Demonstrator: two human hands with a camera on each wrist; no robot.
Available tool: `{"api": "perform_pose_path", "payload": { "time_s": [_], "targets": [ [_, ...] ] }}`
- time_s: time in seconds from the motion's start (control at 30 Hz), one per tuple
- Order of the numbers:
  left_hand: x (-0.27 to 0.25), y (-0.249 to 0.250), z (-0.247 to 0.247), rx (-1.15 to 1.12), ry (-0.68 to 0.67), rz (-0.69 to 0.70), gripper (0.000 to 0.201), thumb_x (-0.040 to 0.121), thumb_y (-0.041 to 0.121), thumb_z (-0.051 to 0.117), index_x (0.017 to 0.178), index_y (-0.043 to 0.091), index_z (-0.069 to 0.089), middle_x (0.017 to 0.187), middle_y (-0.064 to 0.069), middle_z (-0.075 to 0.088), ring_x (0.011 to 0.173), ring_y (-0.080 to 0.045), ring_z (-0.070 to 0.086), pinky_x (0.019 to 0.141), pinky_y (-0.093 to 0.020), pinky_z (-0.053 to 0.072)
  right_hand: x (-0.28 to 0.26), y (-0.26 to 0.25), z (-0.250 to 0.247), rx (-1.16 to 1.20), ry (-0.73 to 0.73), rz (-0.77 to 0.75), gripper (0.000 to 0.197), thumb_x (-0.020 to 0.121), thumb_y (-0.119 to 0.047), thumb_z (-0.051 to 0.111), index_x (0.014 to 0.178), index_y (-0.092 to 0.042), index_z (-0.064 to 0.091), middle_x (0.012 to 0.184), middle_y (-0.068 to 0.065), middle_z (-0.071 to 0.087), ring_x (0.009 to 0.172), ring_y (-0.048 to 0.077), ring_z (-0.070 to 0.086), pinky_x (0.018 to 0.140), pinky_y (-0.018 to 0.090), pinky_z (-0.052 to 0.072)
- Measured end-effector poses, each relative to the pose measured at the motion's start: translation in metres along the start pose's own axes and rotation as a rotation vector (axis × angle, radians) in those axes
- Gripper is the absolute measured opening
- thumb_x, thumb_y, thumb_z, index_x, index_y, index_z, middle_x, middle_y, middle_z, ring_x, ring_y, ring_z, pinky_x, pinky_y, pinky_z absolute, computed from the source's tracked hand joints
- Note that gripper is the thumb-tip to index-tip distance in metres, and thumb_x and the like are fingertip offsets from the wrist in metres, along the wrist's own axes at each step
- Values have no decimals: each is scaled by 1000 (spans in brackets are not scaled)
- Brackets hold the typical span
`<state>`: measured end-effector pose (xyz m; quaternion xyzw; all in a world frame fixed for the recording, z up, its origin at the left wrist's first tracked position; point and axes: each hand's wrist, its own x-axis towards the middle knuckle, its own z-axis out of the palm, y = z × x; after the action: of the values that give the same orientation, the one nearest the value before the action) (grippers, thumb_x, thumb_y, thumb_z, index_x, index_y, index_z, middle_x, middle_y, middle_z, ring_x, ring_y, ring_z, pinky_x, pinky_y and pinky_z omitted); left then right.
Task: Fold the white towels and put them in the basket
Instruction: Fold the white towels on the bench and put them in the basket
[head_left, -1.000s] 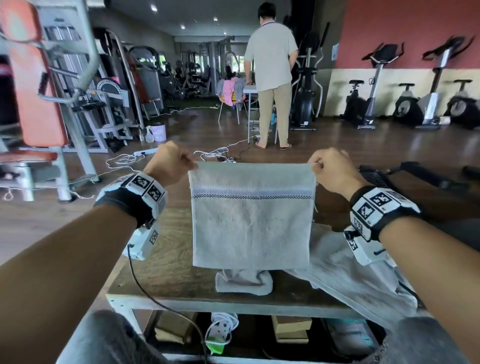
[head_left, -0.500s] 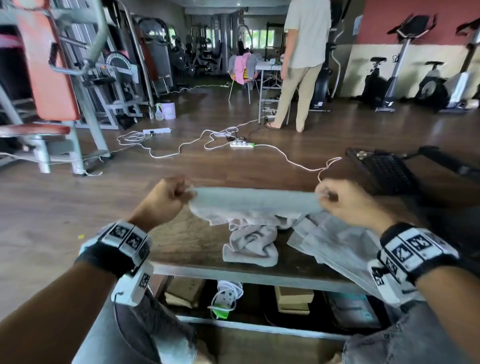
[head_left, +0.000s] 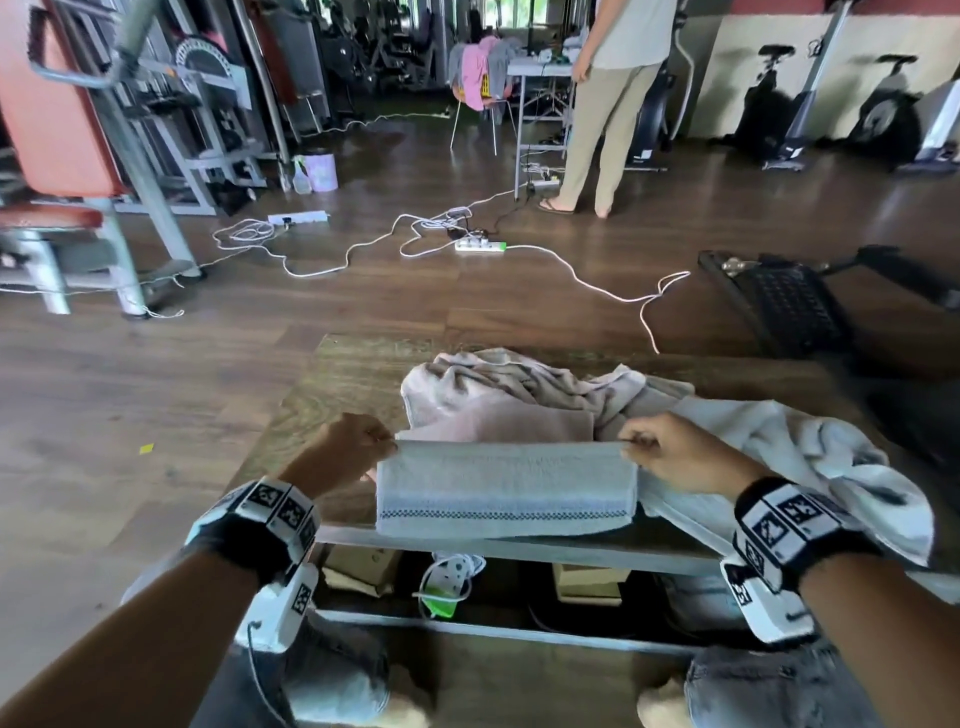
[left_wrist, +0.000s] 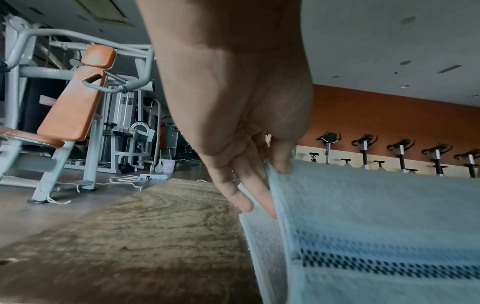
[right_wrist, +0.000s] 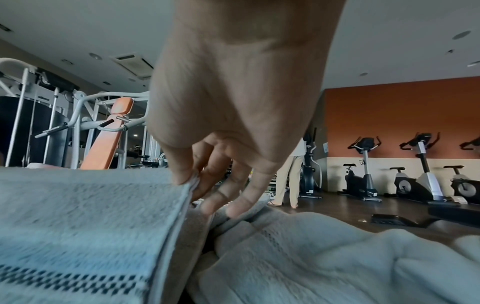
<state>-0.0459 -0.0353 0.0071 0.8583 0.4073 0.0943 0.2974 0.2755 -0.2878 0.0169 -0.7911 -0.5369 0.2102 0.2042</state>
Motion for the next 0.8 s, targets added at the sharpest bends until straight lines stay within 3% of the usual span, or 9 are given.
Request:
{"api": "perform_pose_path", "payload": {
  "time_s": [0.07, 0.13, 0.2, 0.33, 0.4, 0.5, 0.57, 0.7, 0.8],
  "targets": [
    [20, -7, 3, -9, 78, -41, 21, 82, 15, 72, 63, 19, 65, 67, -4, 69, 64, -22, 65, 65, -37, 58, 24, 1, 1, -43, 78, 8, 21, 98, -18, 57, 79, -22, 65, 79, -6, 68, 78, 11, 64, 76, 32, 51],
    [35, -9, 8, 13, 132, -105, 21, 82, 14, 68, 62, 11, 66, 66, -9, 69, 58, -20, 60, 57, -31, 54, 47, 0, 5, -111, 123, 30, 22, 97, -20, 55, 77, -23, 62, 78, -5, 66, 76, 14, 63, 74, 39, 53],
    [49, -12, 14, 26, 174, -148, 19, 82, 14, 66, 69, 1, 69, 69, -13, 71, 58, -20, 56, 54, -26, 48, 67, -3, 9, -189, 139, 69, 26, 96, -21, 51, 71, -27, 57, 73, -8, 61, 71, 14, 59, 69, 38, 52],
    [72, -19, 26, 20, 189, -170, 20, 82, 13, 65, 70, -2, 69, 71, -15, 72, 58, -19, 57, 49, -21, 41, 101, 4, 20, -223, 182, 137, 26, 91, -18, 48, 66, -27, 54, 70, -8, 58, 68, 20, 59, 66, 38, 54],
    [79, -21, 32, 37, 157, -155, 18, 86, 14, 65, 77, 0, 71, 76, -10, 72, 65, -20, 62, 50, -15, 38, 113, 11, 28, -198, 142, 131, 29, 91, -13, 49, 65, -26, 53, 69, -6, 57, 67, 19, 58, 64, 36, 51],
    [80, -27, 40, 41, 73, -111, 11, 91, 17, 65, 93, 9, 72, 87, 0, 67, 70, -13, 58, 52, -10, 33, 121, 21, 37, -149, 68, 43, 36, 89, -4, 52, 61, -26, 51, 65, -5, 53, 63, 15, 52, 60, 30, 41],
    [81, -35, 45, 16, 43, -90, 12, 90, 19, 65, 98, 12, 71, 90, 2, 66, 66, -7, 57, 52, -12, 35, 123, 26, 40, -125, 50, 2, 28, 87, 0, 56, 65, -17, 57, 67, -1, 55, 64, 16, 50, 60, 28, 39],
    [82, -40, 48, -19, 5, -75, 4, 86, 21, 70, 90, 20, 68, 82, 6, 65, 63, -1, 55, 54, -16, 38, 121, 28, 40, -73, 17, -33, 26, 88, -3, 63, 70, -21, 60, 68, -3, 59, 63, 12, 52, 63, 29, 41],
    [81, -31, 43, -8, 13, -56, 10, 84, 18, 73, 81, 23, 65, 77, 10, 63, 64, -2, 56, 53, -13, 37, 116, 24, 36, -17, 79, 19, 10, 91, -6, 64, 85, -13, 69, 83, 2, 68, 79, 18, 63, 75, 33, 50]
  ]
}}
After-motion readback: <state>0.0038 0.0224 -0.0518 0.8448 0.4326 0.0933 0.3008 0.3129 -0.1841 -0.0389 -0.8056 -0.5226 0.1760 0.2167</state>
